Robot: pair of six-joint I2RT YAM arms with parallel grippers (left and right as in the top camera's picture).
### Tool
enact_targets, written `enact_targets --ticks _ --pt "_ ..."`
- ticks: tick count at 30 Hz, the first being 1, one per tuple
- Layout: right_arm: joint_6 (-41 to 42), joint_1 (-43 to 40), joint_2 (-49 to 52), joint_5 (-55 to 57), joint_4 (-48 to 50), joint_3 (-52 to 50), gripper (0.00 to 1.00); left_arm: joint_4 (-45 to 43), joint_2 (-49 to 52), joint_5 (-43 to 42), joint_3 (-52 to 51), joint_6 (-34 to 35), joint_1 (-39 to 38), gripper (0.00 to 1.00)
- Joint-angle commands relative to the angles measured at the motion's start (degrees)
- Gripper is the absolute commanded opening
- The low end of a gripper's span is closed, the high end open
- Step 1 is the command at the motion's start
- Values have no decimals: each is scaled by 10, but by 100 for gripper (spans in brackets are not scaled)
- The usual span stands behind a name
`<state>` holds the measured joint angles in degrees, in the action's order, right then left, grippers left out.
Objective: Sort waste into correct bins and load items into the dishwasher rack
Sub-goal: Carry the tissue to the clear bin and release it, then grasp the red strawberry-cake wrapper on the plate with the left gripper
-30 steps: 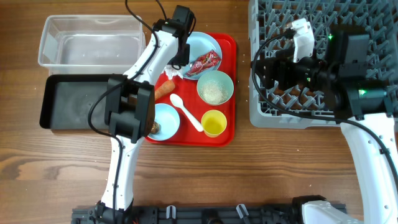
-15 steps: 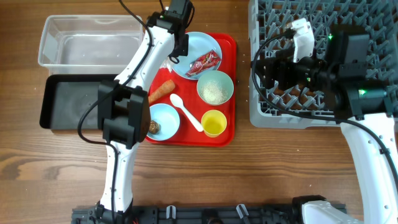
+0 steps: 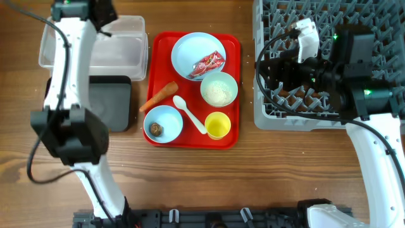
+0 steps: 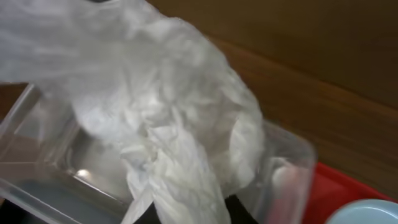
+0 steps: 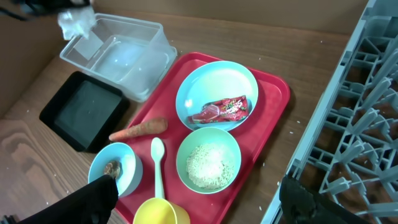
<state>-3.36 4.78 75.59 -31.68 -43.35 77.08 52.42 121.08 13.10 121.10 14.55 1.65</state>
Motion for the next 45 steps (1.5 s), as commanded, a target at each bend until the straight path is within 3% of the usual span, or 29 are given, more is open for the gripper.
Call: enact_targets --ticks 1,3,9,10,11,12,13,14,15,16,19,20,21,23,26,30,32,36,45 --pt "-9 -1 6 -4 2 12 86 -11 60 -65 -10 16 26 58" --pt "-5 -1 6 -3 0 12 86 -6 69 -78 -10 16 28 100" --pt "-5 -1 6 -3 -2 12 86 3 65 -93 -10 7 20 99" --pt "-6 -1 6 -3 -3 12 86 7 65 -93 -10 7 20 90" --pt "-6 -1 6 -3 -4 12 86 11 64 -92 -10 7 20 61" --pt "-6 -1 6 -3 -4 12 86 13 64 -92 -10 7 20 25" --pt "-6 -1 6 -3 -4 12 86 16 64 -92 -10 7 20 8" --pt "-7 -1 6 -3 -4 12 86 17 64 -92 -10 7 20 5" --pt "-7 -1 6 -3 -4 12 86 17 64 -92 -10 8 20 38" --pt "-7 -1 6 -3 -4 12 86 16 64 -92 -10 8 20 100" --pt "-7 -1 6 -3 -4 12 86 23 61 -93 -5 8 20 97" --pt "-7 -1 6 -3 -4 12 86 26 56 -105 -2 7 20 88" --pt "-8 -1 6 -3 -4 12 86 27 45 -136 1 7 20 85" --pt "-8 -1 6 -3 -3 12 86 23 24 -196 2 7 18 87" --pt "-7 -1 9 -3 -2 12 86 20 -17 -317 2 -67 -8 91" --pt "-7 -1 20 -3 -3 12 87 28 -19 -292 0 -134 -95 95" --pt "-5 -1 27 -4 -10 12 87 36 5 -249 0 -188 -159 98" --pt "-5 -1 33 -3 -24 12 87 31 59 -151 0 -221 -238 99" --pt "-5 -1 38 -3 -26 12 87 -15 152 -138 0 -234 -254 98"
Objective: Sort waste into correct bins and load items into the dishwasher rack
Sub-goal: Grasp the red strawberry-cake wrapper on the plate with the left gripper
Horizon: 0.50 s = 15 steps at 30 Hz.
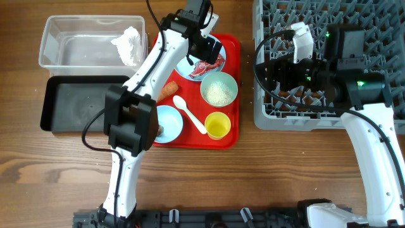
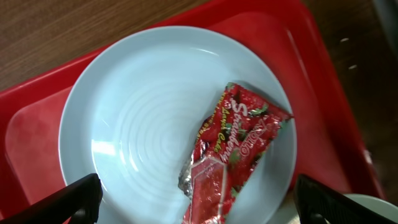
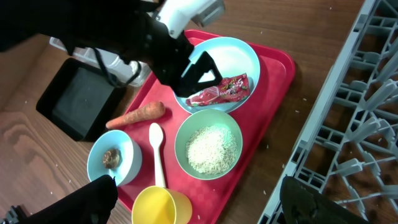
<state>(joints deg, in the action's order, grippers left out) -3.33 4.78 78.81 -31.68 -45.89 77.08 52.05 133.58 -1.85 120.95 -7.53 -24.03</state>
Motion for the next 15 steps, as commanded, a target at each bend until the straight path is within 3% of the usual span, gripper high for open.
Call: enact_targets --ticks 1,5,15 --pt "-5 -1 5 -3 0 12 87 -18 34 13 1 -13 4 97" --pt "-5 -1 5 -3 0 12 87 -28 60 13 1 -13 7 96" --pt "-5 -1 6 -3 0 12 87 -46 106 15 1 -90 6 91"
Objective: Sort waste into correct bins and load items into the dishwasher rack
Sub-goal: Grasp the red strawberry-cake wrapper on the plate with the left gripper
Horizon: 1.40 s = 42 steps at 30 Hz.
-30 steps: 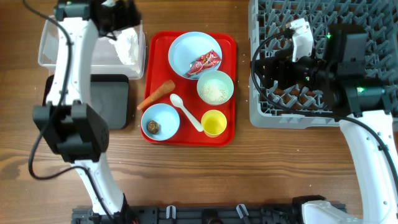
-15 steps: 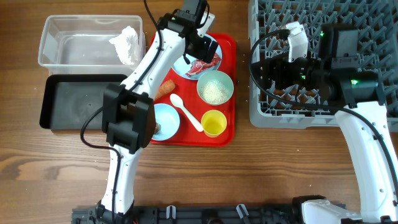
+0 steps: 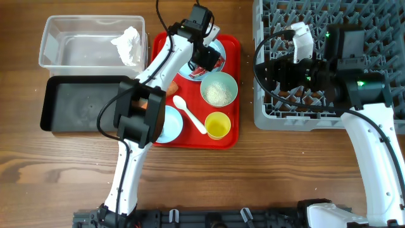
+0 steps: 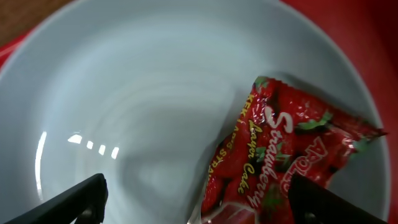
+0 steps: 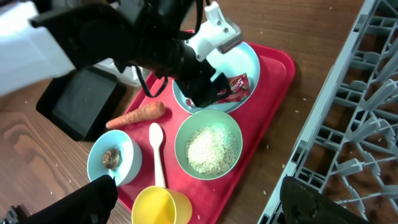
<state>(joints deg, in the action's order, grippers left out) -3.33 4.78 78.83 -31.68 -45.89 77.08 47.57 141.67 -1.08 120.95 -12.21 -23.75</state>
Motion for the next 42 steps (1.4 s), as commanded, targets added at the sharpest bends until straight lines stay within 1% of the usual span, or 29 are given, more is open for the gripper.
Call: enact_targets --ticks 1,2,3,4,7,9,10,11,12,13,14,15,16,18,19,21,26,28,30,36,38,40,42 --pt "-5 -1 6 -3 0 12 87 -1 27 8 1 -57 2 89" --pt "-5 -1 6 -3 0 12 87 -1 30 9 1 -74 1 86" --pt "-3 -1 6 -3 0 12 87 -5 32 16 1 -73 1 84" --pt "5 -1 6 -3 0 12 87 -10 33 30 1 -73 1 80" --pt "5 -1 6 -3 0 12 87 -22 34 88 1 -66 1 60" --pt "5 -1 6 -3 0 12 88 -29 34 119 1 -50 2 56" --pt "5 -1 6 -3 0 12 88 -32 34 129 1 -35 4 52" --pt "5 -1 6 -3 0 12 88 -32 34 129 1 -29 5 44" --pt "5 -1 6 -3 0 12 88 -32 34 129 1 -13 7 34" --pt "5 -1 6 -3 0 12 88 -32 34 127 1 -5 8 25" --pt "5 -1 6 -3 0 12 88 -31 34 122 1 -4 8 18" --pt "5 -1 6 -3 0 12 88 -30 34 111 1 -3 8 17" --pt "5 -1 6 -3 0 12 88 -30 34 103 1 -3 7 19" --pt "5 -1 6 -3 0 12 88 -31 34 90 1 2 7 37" --pt "5 -1 6 -3 0 12 90 -31 34 90 1 12 7 50" --pt "5 -1 6 -3 0 12 91 -31 31 93 2 13 7 69" --pt "5 -1 6 -3 1 12 95 -28 -17 95 11 2 5 92" --pt "5 -1 6 -3 2 12 95 -26 -30 95 11 0 2 93" --pt "5 -1 6 -3 2 12 96 -6 -33 84 11 0 -1 92" --pt "5 -1 6 -3 8 12 96 16 -46 73 28 5 -2 90" --pt "5 -1 6 -3 9 12 96 29 -55 50 28 5 -2 89" --pt "5 -1 6 -3 9 12 96 55 -54 1 28 5 -2 89" --pt "5 -1 6 -3 9 12 96 63 -42 -11 28 5 -2 89"
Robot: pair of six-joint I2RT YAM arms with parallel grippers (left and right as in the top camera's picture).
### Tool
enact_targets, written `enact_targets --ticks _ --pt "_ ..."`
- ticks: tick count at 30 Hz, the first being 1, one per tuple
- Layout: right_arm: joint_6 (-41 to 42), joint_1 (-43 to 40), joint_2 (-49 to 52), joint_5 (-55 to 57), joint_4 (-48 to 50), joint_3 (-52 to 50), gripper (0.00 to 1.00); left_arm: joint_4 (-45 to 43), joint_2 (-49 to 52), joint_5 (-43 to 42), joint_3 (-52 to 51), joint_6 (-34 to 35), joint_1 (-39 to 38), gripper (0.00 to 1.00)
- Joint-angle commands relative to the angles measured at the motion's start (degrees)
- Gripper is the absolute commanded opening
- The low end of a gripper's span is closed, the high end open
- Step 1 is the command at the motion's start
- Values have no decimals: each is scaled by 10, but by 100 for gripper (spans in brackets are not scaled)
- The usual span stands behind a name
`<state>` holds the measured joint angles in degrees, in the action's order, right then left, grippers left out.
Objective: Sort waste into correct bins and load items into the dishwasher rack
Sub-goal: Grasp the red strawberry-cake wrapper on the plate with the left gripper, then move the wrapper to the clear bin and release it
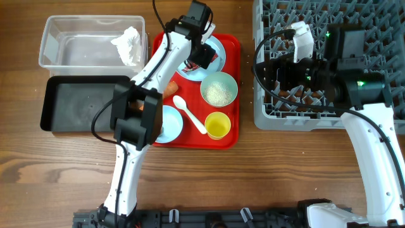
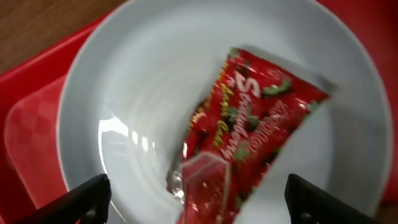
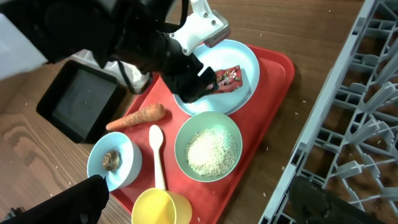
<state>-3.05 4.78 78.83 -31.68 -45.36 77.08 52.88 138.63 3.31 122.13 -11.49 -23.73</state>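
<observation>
A red strawberry wrapper [image 2: 249, 130] lies on the pale blue plate [image 2: 124, 93] at the back of the red tray [image 1: 190, 136]. My left gripper [image 2: 199, 199] hangs open just above it, one finger on each side of the wrapper's near end. Seen from the right wrist, the wrapper [image 3: 227, 77] shows beside the left gripper [image 3: 196, 81]. From overhead the left gripper [image 1: 201, 57] covers most of it. My right gripper [image 3: 208, 208] is open and holds nothing, hovering by the left edge of the grey dishwasher rack [image 1: 329, 38].
The clear bin [image 1: 82, 44] at the back left holds a crumpled tissue [image 1: 130, 43]; a black tray [image 1: 82, 101] lies in front of it. On the red tray sit a carrot [image 3: 137, 117], white spoon [image 1: 190, 114], rice bowl [image 1: 219, 90], yellow cup [image 1: 218, 125] and small blue bowl [image 1: 166, 123].
My left gripper has drawn back a little from the plate, which now shows almost whole in its view, and the wrapper has turned slightly. The right arm has not moved.
First my left gripper was shut on a crumpled tissue above the clear bin. Then the tissue lay in the bin and the gripper was open over the blue plate. It was then very close to the wrapper, and now sits slightly higher, still open.
</observation>
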Motion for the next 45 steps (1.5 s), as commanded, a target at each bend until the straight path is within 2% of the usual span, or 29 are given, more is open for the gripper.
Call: enact_targets --ticks 1,9,13,14,15,17,22,28,32,36,42,45 --pt "2 -1 6 -3 3 12 96 10 -2 -54 16 -3 -2 89" --pt "5 -1 6 -3 0 12 96 -18 65 -52 16 -3 1 91" --pt "7 -1 6 -3 0 12 96 -39 67 -48 16 -3 2 96" --pt "7 -1 6 -3 0 12 96 -40 67 -48 16 -3 2 91" --pt "7 -1 6 -3 0 12 96 -40 67 -48 16 -3 2 82" --pt "7 -1 6 -3 0 12 96 -40 67 -48 16 -3 2 54" --pt "7 -1 6 -3 -4 12 96 -40 67 -48 16 -3 3 4" --pt "7 -1 6 -3 -3 12 96 -34 29 -48 17 5 5 4" --pt "7 -1 6 -3 -3 12 96 -34 -75 -17 17 48 24 4" --pt "6 -1 6 -3 -3 12 96 -29 -146 11 17 65 89 4" --pt "6 -1 6 -3 -3 12 96 30 -132 1 16 195 224 4" --pt "6 -1 6 -3 -1 12 96 39 -113 -46 15 195 271 7"
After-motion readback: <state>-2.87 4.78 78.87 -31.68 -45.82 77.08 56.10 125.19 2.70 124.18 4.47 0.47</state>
